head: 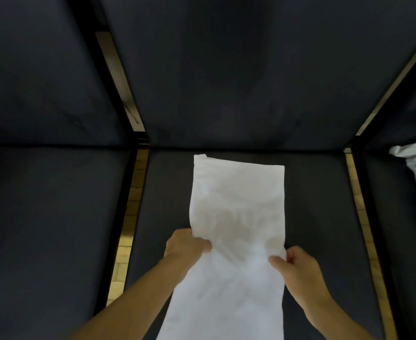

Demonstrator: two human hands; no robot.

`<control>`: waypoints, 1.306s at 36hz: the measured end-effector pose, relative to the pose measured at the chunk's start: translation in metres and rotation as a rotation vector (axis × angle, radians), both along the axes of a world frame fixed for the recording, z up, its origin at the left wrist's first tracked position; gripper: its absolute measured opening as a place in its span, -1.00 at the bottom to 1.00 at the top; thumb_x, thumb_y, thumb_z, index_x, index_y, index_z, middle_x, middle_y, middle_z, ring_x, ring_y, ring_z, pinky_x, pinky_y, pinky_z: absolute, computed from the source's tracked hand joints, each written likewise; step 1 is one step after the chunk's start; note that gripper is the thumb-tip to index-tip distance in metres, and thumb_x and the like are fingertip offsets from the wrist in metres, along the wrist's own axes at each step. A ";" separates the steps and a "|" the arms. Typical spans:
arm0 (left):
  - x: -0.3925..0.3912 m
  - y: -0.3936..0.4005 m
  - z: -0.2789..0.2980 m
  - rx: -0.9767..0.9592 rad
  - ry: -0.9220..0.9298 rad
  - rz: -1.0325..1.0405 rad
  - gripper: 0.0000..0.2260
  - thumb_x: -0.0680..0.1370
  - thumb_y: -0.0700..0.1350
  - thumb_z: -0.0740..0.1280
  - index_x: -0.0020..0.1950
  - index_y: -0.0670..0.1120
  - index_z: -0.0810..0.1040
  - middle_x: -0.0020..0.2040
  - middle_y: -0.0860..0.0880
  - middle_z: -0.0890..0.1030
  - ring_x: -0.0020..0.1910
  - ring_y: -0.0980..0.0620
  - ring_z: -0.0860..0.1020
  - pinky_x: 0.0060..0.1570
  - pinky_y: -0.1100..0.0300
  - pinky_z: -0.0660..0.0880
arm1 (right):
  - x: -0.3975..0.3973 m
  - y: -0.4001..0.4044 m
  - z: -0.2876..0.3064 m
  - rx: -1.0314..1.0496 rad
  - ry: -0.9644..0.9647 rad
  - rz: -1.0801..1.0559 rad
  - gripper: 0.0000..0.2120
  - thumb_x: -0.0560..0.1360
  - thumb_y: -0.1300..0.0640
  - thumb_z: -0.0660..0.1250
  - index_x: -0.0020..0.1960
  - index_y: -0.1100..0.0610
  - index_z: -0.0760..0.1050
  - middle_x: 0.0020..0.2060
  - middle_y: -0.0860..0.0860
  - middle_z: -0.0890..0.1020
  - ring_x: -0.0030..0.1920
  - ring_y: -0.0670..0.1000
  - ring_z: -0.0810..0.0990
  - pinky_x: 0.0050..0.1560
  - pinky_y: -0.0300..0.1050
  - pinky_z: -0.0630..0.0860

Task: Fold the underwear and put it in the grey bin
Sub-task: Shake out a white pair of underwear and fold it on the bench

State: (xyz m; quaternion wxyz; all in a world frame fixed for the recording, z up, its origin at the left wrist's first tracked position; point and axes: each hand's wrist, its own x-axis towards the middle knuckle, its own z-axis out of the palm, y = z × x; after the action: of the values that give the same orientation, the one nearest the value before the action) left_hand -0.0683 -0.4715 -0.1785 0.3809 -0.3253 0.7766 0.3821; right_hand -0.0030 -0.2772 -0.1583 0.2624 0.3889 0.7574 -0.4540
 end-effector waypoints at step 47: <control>0.124 0.040 0.771 0.394 1.113 -0.494 -0.68 0.37 -0.54 0.35 -0.09 -0.14 0.50 -0.29 0.01 0.58 -0.32 0.12 0.54 -0.39 0.36 0.47 | 0.169 0.122 0.777 0.025 0.902 0.640 -0.68 0.48 0.42 0.24 0.18 0.17 0.48 -0.04 -0.03 0.62 -0.20 -0.32 0.61 -0.24 -0.51 0.45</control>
State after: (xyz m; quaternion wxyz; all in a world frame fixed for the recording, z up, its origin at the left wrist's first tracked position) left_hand 0.0560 -0.4312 0.5921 0.0499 0.1867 0.8254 0.5305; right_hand 0.1656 -0.1552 0.6185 0.0321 -0.0906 0.8805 -0.4642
